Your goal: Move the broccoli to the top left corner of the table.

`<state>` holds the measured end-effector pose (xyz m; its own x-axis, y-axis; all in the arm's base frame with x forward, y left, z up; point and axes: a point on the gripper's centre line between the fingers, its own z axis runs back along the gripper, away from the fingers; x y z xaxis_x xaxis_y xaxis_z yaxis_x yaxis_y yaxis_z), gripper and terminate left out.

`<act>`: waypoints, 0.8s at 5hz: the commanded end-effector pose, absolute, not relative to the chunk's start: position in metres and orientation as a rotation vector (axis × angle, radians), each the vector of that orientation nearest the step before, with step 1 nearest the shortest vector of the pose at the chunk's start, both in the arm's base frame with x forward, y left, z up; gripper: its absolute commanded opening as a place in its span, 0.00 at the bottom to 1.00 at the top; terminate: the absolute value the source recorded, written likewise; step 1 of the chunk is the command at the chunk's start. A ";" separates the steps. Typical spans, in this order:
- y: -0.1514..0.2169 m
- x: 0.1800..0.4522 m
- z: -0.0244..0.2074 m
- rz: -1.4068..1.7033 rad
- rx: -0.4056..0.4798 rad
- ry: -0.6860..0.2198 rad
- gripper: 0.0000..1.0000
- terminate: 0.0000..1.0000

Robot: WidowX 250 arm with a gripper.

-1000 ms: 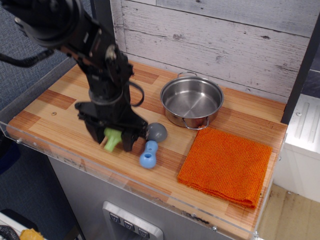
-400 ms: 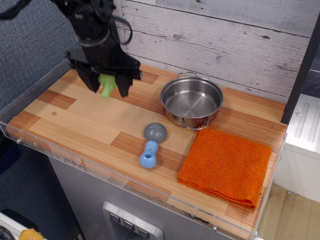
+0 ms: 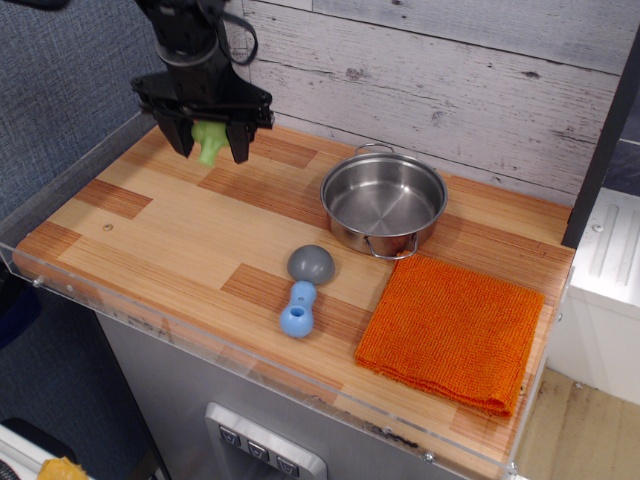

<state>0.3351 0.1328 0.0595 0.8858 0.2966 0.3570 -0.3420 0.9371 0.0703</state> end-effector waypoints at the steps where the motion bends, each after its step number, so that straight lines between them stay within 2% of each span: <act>1: 0.141 0.374 0.052 0.345 0.151 -0.373 0.00 0.00; 3: 0.154 0.383 0.032 0.365 0.143 -0.343 0.00 0.00; 4: 0.156 0.377 0.027 0.422 0.145 -0.341 0.00 0.00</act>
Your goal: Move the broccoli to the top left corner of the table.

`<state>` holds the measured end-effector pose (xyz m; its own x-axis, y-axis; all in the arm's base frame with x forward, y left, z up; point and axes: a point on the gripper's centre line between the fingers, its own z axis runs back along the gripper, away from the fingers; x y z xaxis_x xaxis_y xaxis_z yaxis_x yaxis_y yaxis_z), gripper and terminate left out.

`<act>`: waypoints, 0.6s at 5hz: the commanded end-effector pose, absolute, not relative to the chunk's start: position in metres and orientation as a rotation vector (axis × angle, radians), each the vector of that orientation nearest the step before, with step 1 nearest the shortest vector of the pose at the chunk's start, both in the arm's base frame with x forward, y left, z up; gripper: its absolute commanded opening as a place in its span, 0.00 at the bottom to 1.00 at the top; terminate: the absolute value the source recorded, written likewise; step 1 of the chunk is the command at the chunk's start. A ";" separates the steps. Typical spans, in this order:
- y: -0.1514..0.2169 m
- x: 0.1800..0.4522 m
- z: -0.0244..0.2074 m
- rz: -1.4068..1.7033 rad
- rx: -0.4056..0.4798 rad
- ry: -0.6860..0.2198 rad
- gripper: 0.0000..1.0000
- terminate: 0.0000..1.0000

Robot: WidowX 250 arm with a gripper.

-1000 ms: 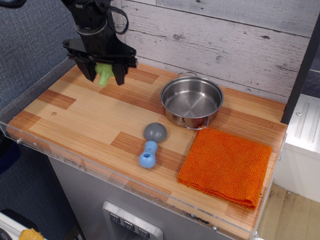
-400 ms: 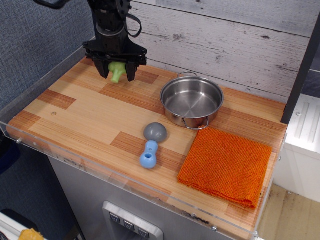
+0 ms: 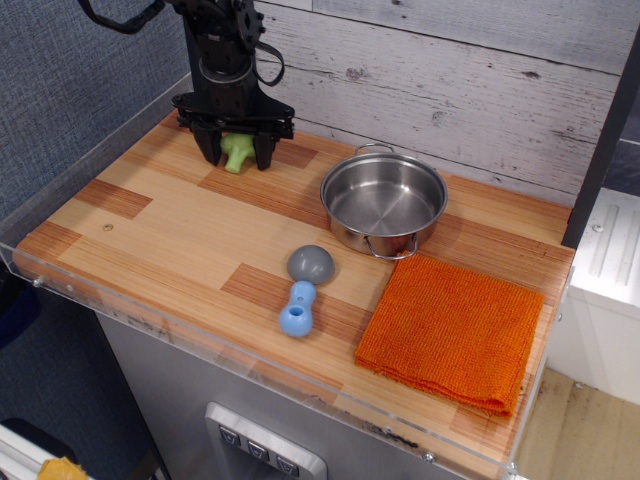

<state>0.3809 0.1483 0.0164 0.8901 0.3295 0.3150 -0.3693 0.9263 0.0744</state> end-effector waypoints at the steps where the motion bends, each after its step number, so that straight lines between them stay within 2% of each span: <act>1: 0.158 0.374 0.028 0.492 0.165 -0.326 1.00 0.00; 3: 0.158 0.368 0.030 0.486 0.154 -0.322 1.00 0.00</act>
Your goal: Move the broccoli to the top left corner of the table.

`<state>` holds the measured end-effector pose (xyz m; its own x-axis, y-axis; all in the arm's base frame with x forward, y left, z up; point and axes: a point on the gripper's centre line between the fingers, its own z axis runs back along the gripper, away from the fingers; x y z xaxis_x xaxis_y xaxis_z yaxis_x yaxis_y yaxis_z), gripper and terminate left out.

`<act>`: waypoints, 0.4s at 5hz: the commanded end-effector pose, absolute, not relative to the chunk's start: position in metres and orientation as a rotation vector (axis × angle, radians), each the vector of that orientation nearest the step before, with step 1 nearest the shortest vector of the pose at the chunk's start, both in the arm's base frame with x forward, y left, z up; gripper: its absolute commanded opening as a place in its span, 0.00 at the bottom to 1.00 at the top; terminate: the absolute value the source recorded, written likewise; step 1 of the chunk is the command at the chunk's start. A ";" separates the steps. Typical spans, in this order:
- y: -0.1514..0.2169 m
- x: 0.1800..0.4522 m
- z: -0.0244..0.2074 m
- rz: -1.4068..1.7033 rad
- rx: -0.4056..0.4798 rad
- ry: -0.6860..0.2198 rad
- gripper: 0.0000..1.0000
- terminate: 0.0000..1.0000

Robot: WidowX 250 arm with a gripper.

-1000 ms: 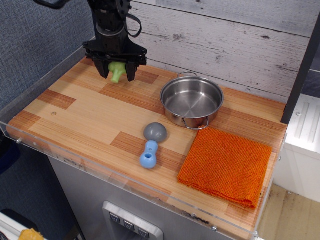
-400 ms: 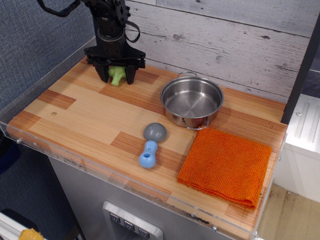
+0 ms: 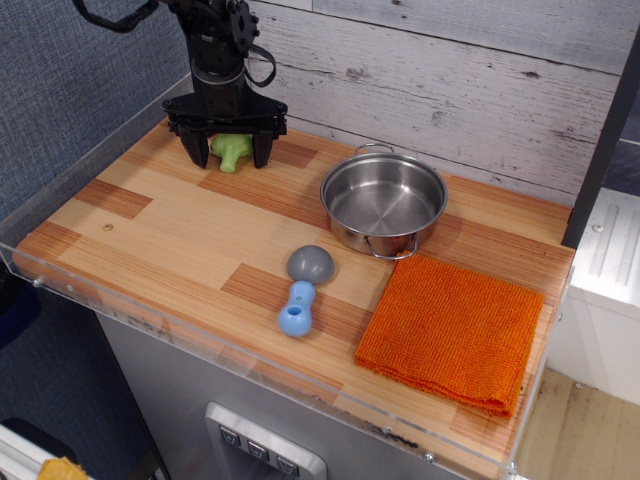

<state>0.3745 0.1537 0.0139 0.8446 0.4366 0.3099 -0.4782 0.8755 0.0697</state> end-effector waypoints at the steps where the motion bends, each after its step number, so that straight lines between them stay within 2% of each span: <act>1: 0.162 0.365 0.042 0.502 0.143 -0.347 1.00 0.00; 2: 0.162 0.362 0.062 0.509 0.127 -0.376 1.00 0.00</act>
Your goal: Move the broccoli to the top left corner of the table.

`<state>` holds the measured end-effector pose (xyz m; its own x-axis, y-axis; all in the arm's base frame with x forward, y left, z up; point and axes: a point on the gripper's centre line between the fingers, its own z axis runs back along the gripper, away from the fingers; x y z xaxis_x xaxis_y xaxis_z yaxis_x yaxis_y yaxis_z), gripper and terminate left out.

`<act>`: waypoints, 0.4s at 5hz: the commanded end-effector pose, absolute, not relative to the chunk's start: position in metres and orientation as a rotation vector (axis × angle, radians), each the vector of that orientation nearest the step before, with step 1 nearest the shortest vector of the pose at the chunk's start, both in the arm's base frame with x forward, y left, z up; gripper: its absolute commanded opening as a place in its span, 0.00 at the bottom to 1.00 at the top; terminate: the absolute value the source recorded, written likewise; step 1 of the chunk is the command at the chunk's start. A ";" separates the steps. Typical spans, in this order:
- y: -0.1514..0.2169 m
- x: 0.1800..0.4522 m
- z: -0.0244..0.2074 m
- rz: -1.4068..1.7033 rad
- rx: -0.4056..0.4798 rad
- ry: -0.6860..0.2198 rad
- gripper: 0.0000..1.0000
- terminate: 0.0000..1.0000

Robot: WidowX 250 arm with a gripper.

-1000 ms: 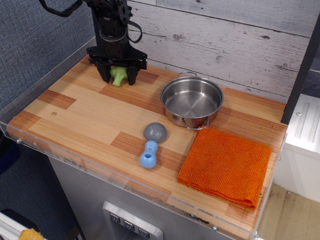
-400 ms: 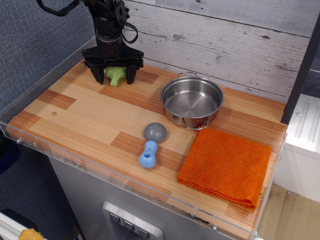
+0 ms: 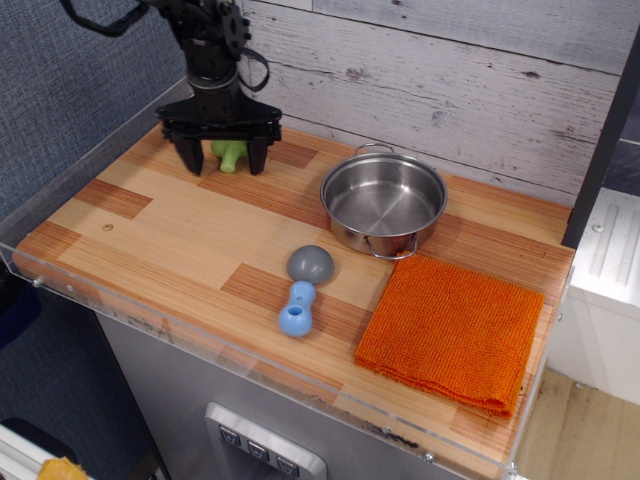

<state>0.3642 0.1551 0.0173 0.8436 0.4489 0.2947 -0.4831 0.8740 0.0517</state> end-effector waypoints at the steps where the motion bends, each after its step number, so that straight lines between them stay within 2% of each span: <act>1: 0.156 0.353 0.096 0.502 0.113 -0.444 1.00 0.00; 2: 0.147 0.336 0.115 0.500 0.091 -0.477 1.00 0.00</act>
<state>0.3367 0.1420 0.0980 0.7944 0.4439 0.4146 -0.4764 0.8788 -0.0281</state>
